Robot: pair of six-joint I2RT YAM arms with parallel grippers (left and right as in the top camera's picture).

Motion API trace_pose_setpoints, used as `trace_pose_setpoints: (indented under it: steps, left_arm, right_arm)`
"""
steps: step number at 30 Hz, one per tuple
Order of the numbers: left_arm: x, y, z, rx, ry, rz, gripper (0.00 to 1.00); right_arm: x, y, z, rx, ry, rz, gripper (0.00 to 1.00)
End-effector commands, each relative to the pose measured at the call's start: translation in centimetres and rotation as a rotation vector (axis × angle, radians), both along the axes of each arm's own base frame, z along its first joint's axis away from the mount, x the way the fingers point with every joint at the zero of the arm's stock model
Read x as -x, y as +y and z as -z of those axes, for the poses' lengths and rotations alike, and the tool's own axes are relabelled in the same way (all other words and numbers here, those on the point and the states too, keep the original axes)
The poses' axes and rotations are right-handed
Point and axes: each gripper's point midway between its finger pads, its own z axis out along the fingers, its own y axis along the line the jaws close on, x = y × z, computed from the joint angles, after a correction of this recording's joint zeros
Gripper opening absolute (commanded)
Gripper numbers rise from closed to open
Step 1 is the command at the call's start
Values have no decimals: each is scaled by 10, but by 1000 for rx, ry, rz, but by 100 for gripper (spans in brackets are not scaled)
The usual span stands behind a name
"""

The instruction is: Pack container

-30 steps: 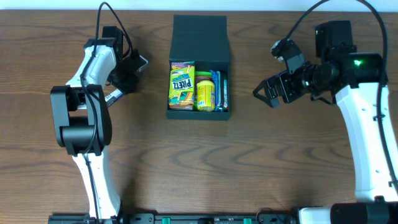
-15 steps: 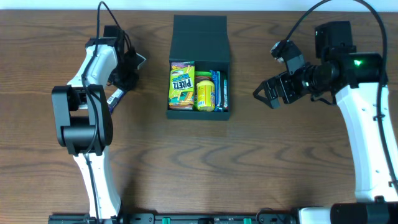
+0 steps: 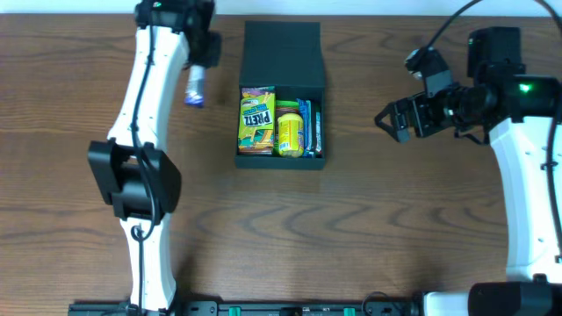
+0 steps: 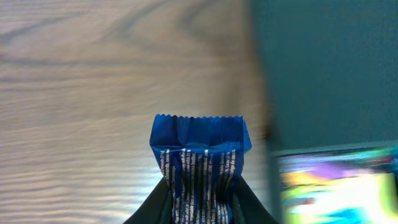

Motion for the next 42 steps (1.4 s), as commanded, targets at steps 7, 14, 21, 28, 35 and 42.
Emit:
trace_pose_setpoints:
  steps: [7, 14, 21, 28, 35, 42]
  left_arm:
    - [40, -132, -20, 252, 31, -78, 6]
    - [71, -196, 10, 283, 84, -50, 6]
    - [85, -206, 42, 277, 143, -80, 6]
    - [86, -209, 47, 300, 156, -94, 33]
    - [79, -204, 44, 299, 136, -71, 56]
    - [34, -156, 1, 309, 6, -77, 5]
  right_arm:
    - [-5, -13, -8, -7, -28, 52, 99]
    - [-6, -13, -9, -6, -31, 52, 99]
    - [-5, -13, -9, -6, -30, 52, 99]
    - [-6, -13, -9, -6, -31, 52, 99]
    - [-6, -13, -9, -7, -33, 52, 99]
    - [-25, -13, -17, -58, -65, 148, 2]
